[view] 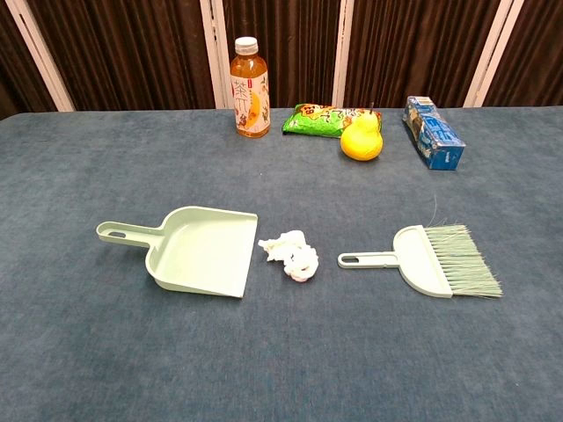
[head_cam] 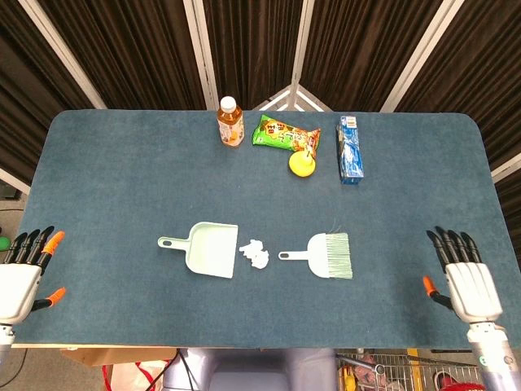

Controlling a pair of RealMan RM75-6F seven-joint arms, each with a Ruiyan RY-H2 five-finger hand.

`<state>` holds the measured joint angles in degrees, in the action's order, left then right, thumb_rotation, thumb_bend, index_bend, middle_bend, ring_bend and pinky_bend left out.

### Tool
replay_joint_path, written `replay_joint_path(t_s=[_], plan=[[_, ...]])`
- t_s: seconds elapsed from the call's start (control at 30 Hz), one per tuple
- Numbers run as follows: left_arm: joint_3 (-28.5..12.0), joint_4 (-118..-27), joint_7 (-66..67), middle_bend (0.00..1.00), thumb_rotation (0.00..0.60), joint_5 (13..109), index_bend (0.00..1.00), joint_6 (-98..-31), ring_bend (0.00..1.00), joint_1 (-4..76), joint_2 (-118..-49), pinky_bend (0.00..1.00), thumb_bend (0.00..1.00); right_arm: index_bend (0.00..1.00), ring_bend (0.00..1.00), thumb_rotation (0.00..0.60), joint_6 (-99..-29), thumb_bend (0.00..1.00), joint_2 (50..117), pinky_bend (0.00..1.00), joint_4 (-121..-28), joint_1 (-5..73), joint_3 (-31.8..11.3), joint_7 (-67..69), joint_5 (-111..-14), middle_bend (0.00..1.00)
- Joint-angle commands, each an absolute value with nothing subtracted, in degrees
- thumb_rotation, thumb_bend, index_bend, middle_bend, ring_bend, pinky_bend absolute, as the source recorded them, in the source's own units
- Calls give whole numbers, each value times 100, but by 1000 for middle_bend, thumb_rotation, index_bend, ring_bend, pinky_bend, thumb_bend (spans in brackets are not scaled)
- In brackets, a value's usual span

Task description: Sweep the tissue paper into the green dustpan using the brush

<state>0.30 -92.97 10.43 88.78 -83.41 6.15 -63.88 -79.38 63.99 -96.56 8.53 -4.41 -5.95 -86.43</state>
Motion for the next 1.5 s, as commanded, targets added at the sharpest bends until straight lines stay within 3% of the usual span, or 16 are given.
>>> replay_joint_path(t_s=[0.03, 0.07, 0.17, 0.27, 0.47, 0.63, 1.07, 1.5], plan=[[29, -9314, 1102, 0, 600, 8852, 0, -8308, 0, 626, -6384, 0, 0, 1, 381, 600, -7580, 389, 6544, 471, -9739, 1161, -627, -642, -8484, 361], [25, -9317, 1124, 0, 600, 8849, 0, -8309, 0, 628, -6388, 0, 0, 12, 450, 600, -7463, 388, 6580, 561, -9761, 1247, -666, -701, -8420, 425], [18, -9320, 1183, 0, 600, 8841, 0, -8319, 0, 625, -6404, 0, 0, 89, 589, 600, -7139, 388, 6715, 691, -9828, 1504, -783, -937, -8217, 572], [10, -9326, 1240, 0, 600, 8835, 0, -8324, 0, 628, -6424, 0, 0, 156, 704, 600, -6743, 387, 6940, 778, -9882, 1834, -929, -1271, -7918, 696], [10, -9339, 1328, 0, 600, 8815, 0, -8291, 0, 640, -6445, 0, 0, 321, 829, 600, -6231, 387, 7291, 865, -9996, 2295, -1071, -1909, -7359, 832], [22, -9367, 1412, 0, 600, 8774, 0, -8201, 0, 667, -6433, 0, 0, 408, 856, 600, -5984, 387, 7759, 883, -9962, 2640, -1094, -2512, -6878, 862], [22, -9380, 1376, 0, 600, 8728, 0, -8137, 0, 693, -6397, 0, 0, 409, 870, 600, -6088, 388, 9052, 897, -9503, 3226, -1044, -3767, -5870, 877], [22, -9412, 1371, 0, 600, 8702, 0, -8129, 0, 696, -6382, 0, 0, 409, 870, 600, -6447, 388, 9672, 897, -9222, 3461, -1021, -4145, -5462, 877]])
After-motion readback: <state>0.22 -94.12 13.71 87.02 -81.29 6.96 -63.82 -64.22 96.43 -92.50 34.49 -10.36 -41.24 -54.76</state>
